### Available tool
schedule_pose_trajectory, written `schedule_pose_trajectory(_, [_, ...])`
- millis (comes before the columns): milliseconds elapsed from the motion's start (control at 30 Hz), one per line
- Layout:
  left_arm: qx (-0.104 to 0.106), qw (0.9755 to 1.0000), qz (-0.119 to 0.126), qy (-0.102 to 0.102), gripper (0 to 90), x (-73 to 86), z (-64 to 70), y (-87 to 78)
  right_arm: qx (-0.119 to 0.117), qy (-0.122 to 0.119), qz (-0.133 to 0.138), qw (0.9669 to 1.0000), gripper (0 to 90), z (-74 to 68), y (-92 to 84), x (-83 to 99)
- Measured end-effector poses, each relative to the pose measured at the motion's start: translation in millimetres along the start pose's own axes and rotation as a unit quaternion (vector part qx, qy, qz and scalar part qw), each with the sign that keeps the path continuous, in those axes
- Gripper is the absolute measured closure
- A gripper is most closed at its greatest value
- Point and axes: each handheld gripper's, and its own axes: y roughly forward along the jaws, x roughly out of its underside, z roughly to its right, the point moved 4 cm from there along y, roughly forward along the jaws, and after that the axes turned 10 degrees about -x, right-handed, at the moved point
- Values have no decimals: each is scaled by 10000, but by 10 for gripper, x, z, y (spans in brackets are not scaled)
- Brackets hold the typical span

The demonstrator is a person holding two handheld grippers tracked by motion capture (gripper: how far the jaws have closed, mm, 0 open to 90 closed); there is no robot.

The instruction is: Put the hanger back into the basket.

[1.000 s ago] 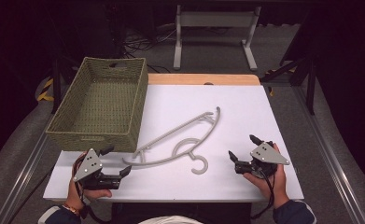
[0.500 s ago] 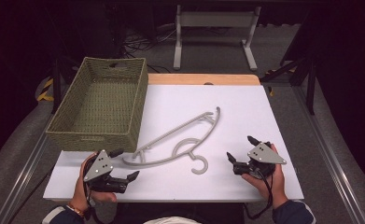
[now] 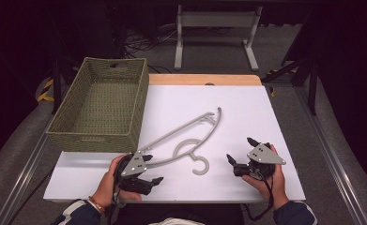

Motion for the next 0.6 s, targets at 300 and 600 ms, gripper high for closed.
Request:
schedule_pose_trajectory(300, [31, 9947, -969, 333, 395, -330, -28, 365, -53, 19, -125, 9999, 103, 26, 16, 36])
schedule_pose_trajectory(600, [448, 9809, -1837, 450, 440, -351, -106, 696, -102, 11, -261, 9996, 107, 44, 42, 79])
